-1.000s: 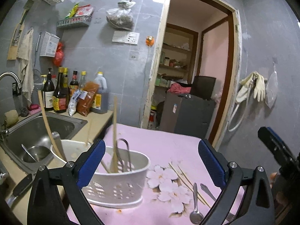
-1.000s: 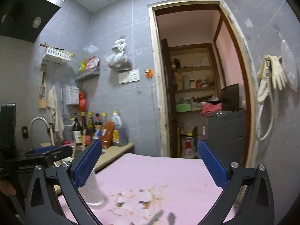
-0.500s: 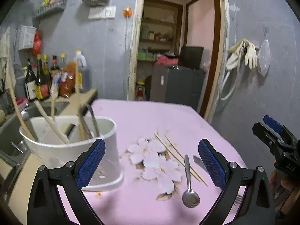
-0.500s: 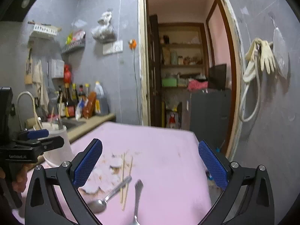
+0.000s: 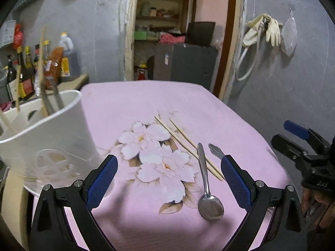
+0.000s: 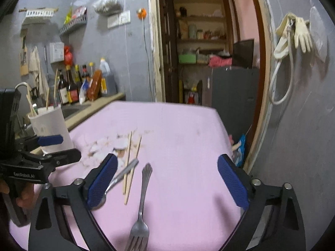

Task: Organize utensils
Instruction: 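Grasp the metal spoon with the left tool while the right tool grasps the fork, then lift the spoon and fork and carry both over the white caddy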

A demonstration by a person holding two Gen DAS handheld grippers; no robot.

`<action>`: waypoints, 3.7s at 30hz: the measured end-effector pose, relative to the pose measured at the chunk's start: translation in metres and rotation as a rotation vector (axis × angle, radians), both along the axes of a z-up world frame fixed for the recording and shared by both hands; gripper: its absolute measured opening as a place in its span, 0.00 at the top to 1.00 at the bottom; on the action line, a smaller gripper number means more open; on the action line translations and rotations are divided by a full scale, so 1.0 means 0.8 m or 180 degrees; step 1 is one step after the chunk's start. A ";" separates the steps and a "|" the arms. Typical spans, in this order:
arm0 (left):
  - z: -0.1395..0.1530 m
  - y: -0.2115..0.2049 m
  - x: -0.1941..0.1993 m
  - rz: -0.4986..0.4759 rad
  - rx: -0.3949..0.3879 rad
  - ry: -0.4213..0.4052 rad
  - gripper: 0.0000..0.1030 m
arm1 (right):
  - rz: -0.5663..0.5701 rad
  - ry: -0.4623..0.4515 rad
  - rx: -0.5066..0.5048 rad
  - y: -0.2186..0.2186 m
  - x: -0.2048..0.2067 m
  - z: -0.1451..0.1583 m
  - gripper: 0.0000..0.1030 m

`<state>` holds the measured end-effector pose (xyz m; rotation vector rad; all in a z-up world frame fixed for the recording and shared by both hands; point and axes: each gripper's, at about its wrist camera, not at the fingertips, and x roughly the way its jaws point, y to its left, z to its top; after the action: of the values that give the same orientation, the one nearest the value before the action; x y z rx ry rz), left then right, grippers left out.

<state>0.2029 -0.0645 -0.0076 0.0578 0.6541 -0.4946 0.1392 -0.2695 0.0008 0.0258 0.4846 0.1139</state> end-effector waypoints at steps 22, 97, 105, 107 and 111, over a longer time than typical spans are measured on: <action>-0.050 -0.063 0.054 -0.0810 0.0251 0.1092 0.83 | 0.0376 0.0801 -0.0165 0.021 0.021 -0.040 0.70; 0.121 0.094 -0.043 0.0562 -0.0583 -0.0979 1.00 | 0.0692 -0.1289 -0.0038 0.133 -0.005 0.102 0.95; 0.165 0.178 -0.035 0.0978 -0.0664 -0.1195 1.00 | 0.1048 -0.1359 0.0350 0.182 0.034 0.138 0.95; 0.170 0.204 -0.027 0.1107 -0.0686 -0.1191 1.00 | 0.1136 -0.1356 0.0421 0.196 0.044 0.142 0.95; 0.171 0.241 -0.013 0.1307 -0.0717 -0.1159 1.00 | 0.1265 -0.1308 0.0579 0.223 0.064 0.143 0.95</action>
<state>0.1924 0.1280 0.1294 -0.1930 0.2383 -0.1501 0.1906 -0.0915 0.1153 0.0823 0.0615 0.5419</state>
